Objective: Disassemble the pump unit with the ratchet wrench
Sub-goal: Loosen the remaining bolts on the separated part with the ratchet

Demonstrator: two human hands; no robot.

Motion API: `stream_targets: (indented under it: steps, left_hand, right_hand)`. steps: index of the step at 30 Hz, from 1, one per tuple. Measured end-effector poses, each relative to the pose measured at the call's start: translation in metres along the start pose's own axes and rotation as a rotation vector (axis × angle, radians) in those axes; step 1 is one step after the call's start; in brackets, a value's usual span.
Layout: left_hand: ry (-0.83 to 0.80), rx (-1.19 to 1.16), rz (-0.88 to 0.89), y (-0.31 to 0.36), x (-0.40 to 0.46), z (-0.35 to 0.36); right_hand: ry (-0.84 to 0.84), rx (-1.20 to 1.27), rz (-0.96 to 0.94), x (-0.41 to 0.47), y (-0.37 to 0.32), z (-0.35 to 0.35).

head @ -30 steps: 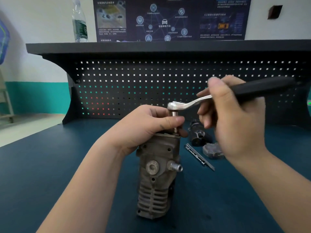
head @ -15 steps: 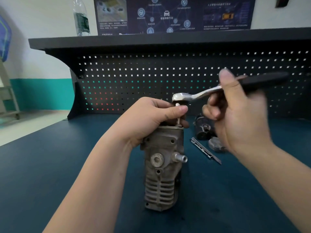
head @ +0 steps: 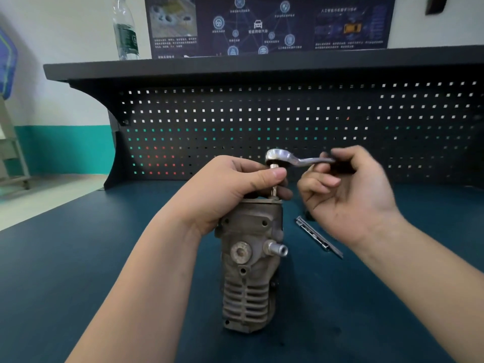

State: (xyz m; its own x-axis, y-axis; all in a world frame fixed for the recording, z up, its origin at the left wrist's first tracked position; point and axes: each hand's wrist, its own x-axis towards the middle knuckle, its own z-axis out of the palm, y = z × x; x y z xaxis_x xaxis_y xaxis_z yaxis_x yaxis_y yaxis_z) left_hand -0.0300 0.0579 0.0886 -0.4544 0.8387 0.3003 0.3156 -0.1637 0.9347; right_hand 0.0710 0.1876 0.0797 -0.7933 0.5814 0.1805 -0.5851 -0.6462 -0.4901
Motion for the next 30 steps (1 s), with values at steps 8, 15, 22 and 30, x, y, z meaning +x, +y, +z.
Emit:
stream_targets:
  steps: [8, 15, 22, 30]
  left_hand:
    - [0.022, 0.021, 0.003, 0.001, 0.0, 0.001]
    - [-0.051, 0.034, 0.027, 0.0, 0.003, 0.004]
    - [0.0, 0.011, -0.001, 0.0, 0.002, 0.003]
    - [0.009, 0.071, 0.042, 0.0, 0.003, 0.003]
  right_hand:
    - [-0.245, -0.614, -0.516, -0.013, -0.01, 0.013]
    - [-0.341, -0.925, -0.883, -0.025, -0.009, 0.017]
    - [-0.063, -0.1, -0.151, 0.002, 0.002, -0.001]
    - [-0.381, -1.083, -0.894, -0.026, -0.013, 0.018]
